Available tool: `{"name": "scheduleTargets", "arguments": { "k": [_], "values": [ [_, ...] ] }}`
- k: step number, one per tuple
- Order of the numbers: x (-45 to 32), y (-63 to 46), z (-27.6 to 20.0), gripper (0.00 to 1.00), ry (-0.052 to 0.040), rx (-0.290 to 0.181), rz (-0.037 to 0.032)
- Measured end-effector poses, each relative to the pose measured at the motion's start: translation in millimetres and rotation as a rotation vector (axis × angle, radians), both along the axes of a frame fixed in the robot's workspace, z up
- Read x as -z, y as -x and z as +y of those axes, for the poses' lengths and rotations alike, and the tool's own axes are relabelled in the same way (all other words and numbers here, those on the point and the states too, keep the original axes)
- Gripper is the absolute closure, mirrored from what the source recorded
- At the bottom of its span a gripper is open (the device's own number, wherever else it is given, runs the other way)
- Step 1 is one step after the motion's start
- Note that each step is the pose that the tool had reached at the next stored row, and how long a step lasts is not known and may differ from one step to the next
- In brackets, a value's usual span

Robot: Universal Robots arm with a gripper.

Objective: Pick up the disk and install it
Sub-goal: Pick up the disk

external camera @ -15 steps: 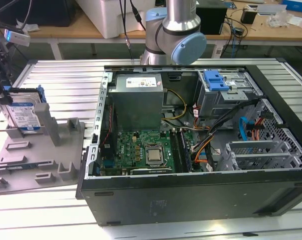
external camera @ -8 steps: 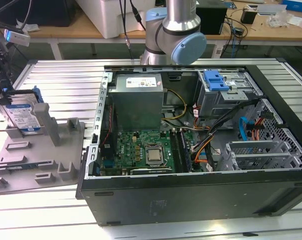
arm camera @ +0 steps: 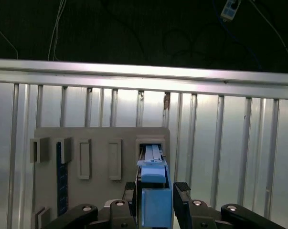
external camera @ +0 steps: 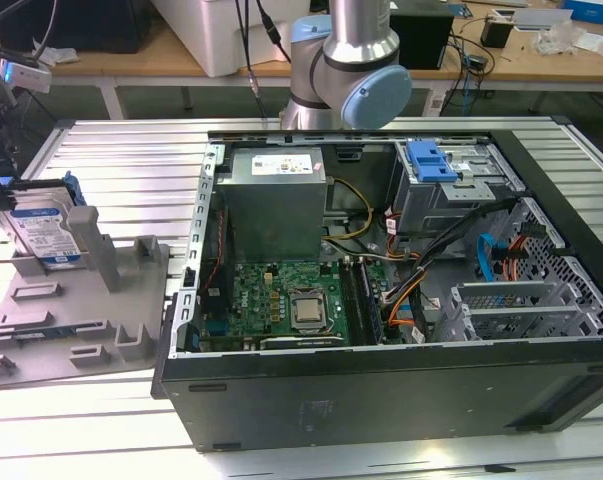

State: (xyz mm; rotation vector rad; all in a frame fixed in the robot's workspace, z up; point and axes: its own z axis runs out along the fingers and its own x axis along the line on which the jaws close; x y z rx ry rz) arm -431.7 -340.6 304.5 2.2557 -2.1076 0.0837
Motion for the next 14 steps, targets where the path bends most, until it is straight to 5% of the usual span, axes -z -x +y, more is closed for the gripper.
{"name": "scheduleTargets", "arguments": {
  "k": [14],
  "values": [
    [4.7, 0.1, -0.1, 0.55, 0.0, 0.0, 0.0001]
  ]
}}
